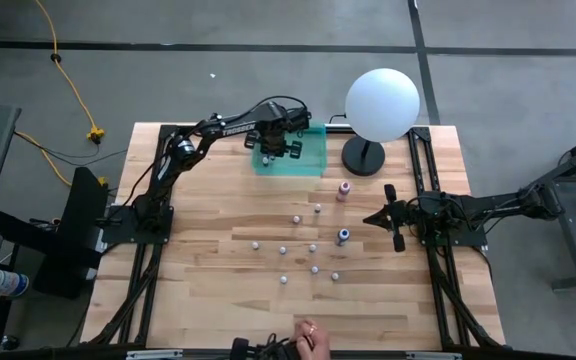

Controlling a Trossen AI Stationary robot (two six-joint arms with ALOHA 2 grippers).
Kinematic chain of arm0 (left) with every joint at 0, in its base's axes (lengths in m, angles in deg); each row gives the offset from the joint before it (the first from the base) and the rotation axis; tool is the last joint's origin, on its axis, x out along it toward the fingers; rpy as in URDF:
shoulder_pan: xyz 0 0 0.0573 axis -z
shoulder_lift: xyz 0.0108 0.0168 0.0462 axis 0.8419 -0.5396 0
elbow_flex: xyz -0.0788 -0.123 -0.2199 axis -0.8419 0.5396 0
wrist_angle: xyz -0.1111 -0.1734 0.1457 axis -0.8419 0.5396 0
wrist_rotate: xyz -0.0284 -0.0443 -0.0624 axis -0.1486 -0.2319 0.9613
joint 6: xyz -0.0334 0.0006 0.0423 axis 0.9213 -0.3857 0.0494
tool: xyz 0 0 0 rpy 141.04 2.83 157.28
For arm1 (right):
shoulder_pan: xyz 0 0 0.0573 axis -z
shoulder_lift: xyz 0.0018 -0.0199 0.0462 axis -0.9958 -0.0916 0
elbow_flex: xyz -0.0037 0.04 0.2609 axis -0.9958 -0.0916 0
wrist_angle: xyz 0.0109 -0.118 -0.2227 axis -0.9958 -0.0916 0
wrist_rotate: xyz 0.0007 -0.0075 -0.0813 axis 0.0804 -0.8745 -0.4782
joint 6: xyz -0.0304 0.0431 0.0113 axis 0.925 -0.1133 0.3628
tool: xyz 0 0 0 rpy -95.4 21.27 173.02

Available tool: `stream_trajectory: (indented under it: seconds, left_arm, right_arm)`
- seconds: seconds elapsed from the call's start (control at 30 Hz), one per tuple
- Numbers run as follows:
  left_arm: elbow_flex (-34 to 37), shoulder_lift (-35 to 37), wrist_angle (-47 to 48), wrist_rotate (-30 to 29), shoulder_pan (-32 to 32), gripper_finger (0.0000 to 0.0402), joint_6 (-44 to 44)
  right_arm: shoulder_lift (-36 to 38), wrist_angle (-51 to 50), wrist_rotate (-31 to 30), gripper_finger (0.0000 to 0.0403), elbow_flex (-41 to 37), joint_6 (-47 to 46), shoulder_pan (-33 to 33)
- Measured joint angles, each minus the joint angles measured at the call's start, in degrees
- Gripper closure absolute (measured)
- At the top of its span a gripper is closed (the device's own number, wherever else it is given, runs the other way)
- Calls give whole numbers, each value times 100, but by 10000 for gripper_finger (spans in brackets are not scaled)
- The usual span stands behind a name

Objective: Pick & Place food coloring
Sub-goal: Put the small blue food coloring bottle into the bin

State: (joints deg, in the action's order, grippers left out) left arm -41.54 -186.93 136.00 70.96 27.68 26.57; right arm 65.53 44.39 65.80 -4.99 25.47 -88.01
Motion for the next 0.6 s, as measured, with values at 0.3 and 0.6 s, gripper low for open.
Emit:
stream_trajectory:
  seconds: [0.3, 0.6]
  left_arm:
    - [0, 0, 45, 17, -56, 371, -121]
    - [0, 0, 6, 81, -73, 371, -376]
  right_arm:
    - [0, 0, -1, 402, 0, 0, -1]
    - [0, 0, 1, 402, 0, 2, 0]
